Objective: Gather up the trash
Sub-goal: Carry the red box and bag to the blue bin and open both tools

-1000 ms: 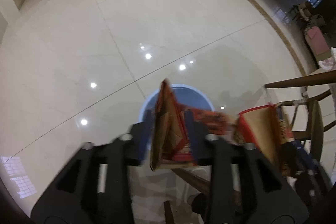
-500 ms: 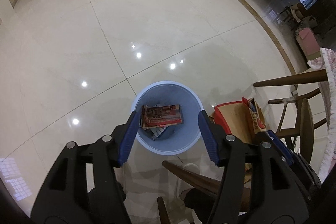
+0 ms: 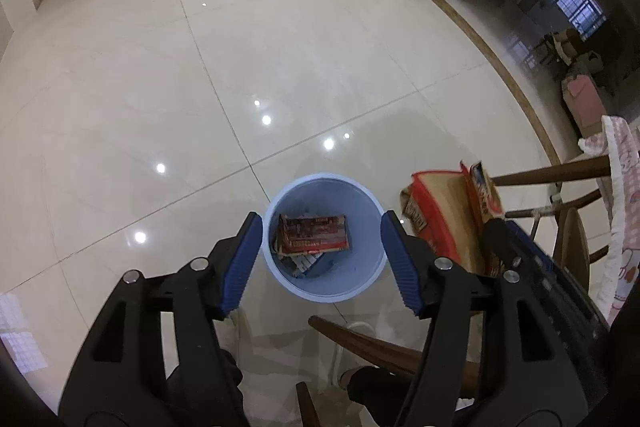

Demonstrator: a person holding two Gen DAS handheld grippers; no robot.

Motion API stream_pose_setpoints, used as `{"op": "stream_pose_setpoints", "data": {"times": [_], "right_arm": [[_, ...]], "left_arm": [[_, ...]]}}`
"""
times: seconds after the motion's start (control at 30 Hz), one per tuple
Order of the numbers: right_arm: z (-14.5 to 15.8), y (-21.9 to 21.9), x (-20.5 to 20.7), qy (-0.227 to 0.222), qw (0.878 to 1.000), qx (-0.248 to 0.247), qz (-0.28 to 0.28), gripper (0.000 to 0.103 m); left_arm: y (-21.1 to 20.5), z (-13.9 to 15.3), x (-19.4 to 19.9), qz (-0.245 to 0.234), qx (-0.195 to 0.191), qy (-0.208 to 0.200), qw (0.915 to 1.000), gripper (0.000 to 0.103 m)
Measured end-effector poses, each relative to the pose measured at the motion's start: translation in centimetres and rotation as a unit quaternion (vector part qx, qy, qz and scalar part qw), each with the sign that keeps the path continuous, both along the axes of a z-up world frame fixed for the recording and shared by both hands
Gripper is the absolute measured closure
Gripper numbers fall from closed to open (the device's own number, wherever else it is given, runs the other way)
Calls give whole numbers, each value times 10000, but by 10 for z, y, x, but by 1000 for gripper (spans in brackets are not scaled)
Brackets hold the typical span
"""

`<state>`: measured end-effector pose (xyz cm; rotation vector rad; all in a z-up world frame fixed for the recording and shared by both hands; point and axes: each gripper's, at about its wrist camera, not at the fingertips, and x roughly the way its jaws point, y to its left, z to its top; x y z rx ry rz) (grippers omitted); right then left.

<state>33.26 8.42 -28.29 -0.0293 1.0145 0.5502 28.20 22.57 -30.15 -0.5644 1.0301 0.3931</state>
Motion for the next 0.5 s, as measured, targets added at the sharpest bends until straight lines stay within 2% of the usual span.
{"op": "stream_pose_setpoints", "data": {"times": [0.1,0.23,0.5], "right_arm": [[8,4,3,-87,9999,84,-10,79],[20,2,-4,-216,9997,92,-17,69],[65,-28,-33,-530,9982,198,-188,67]], "left_arm": [[3,10,-5,53,15,-88,9999,40],[-1,22,-9,49,58,-191,9998,39],[-26,61,-24,-142,142,-518,9985,39]]}}
